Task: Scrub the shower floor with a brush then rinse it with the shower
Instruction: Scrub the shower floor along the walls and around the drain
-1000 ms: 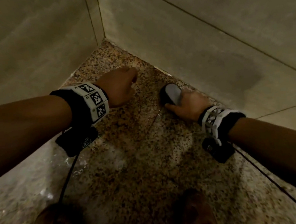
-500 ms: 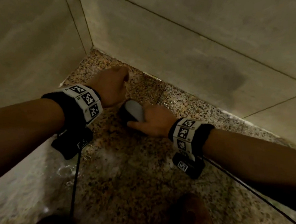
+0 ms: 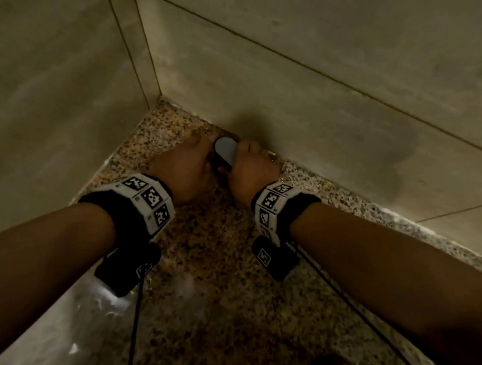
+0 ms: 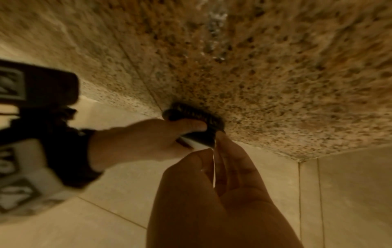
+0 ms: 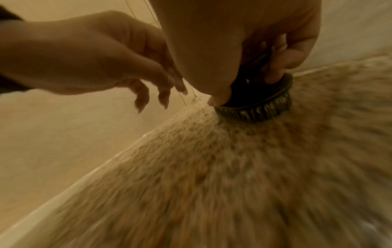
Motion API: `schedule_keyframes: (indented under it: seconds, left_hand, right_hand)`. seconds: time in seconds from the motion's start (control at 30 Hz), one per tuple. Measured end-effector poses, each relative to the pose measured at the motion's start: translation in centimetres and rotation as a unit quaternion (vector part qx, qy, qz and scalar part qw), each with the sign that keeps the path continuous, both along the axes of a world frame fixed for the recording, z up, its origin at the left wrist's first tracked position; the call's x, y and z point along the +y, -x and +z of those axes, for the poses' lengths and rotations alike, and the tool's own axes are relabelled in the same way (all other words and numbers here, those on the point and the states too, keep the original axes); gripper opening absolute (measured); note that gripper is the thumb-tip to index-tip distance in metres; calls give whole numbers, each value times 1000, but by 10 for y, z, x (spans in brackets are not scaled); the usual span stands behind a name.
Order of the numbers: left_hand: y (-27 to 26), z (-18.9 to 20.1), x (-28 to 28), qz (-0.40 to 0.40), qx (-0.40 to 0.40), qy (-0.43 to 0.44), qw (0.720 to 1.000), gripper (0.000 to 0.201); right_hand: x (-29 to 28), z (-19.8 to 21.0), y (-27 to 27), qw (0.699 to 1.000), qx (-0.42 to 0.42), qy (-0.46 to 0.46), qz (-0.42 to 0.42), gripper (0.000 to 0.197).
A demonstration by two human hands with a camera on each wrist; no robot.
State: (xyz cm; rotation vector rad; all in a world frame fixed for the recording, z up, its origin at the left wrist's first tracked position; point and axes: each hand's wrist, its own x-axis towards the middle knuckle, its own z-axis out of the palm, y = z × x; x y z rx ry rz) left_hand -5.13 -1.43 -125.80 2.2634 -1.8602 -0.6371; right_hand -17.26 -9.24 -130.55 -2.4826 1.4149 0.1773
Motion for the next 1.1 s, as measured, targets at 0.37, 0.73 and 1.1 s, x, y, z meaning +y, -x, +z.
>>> schedule_keyframes:
  seconds: [0.37,0.73,1.1]
  left_hand:
    - [52,-15,-34,-45,22,44,998,41]
    - [101,-30,-45,-7,80,43,996,42]
    - [98,-31,-46,21,126,68,989,35]
  right_hand:
    - [-13,21,143,973,20,-70,-220,59]
    - [0,13,105,952,-36,-88,-292,76]
    - [-18,26,101,959,-44,-110,-256,74]
